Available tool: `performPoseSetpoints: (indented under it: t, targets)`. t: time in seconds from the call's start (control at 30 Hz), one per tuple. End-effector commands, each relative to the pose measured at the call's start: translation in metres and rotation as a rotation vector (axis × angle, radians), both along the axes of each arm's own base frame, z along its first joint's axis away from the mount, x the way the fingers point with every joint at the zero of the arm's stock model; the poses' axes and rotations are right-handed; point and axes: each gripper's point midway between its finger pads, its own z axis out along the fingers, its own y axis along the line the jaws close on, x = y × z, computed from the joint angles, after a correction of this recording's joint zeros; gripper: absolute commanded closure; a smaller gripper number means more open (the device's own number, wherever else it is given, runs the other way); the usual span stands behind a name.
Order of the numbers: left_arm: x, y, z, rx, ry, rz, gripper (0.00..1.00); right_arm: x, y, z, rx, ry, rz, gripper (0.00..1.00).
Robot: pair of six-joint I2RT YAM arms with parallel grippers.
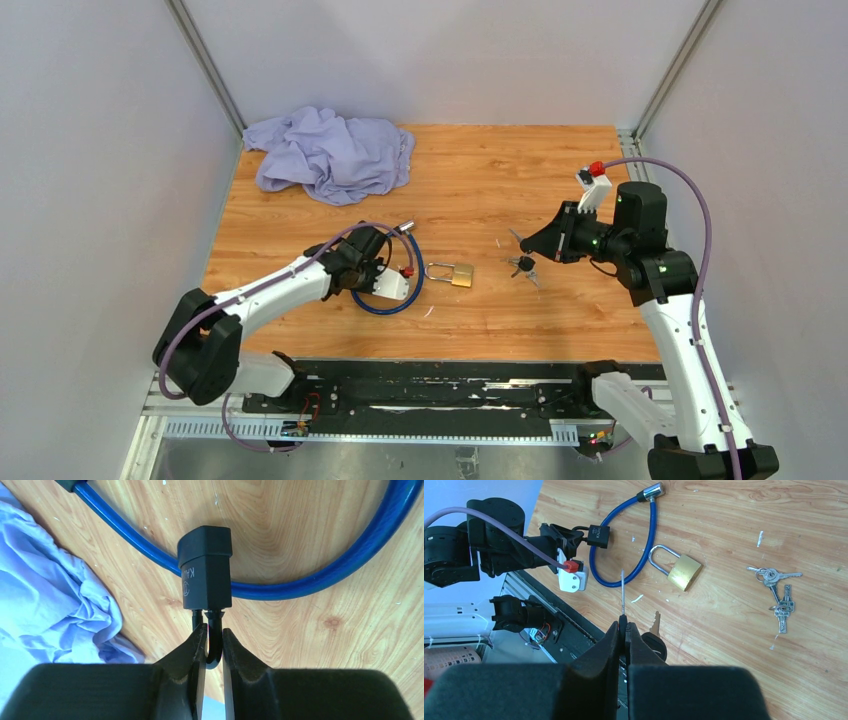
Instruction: Unlock with the key
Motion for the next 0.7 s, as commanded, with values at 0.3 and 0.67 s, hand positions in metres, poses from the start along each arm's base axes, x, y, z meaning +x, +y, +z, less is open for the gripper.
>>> performPoseSetpoints:
  t: [0.3, 0.67]
  targets:
    - [0.011, -0.024, 0.016, 0.014, -0.047, 0.006, 0.73, -0.009, 0.005, 0.007, 0.011, -0.035, 0.039, 0.99]
    - [0.025, -0.043, 0.02, 0.017, -0.067, -0.006, 0.53, -0.01, 0.006, 0.011, 0.016, -0.041, 0.045, 1.0]
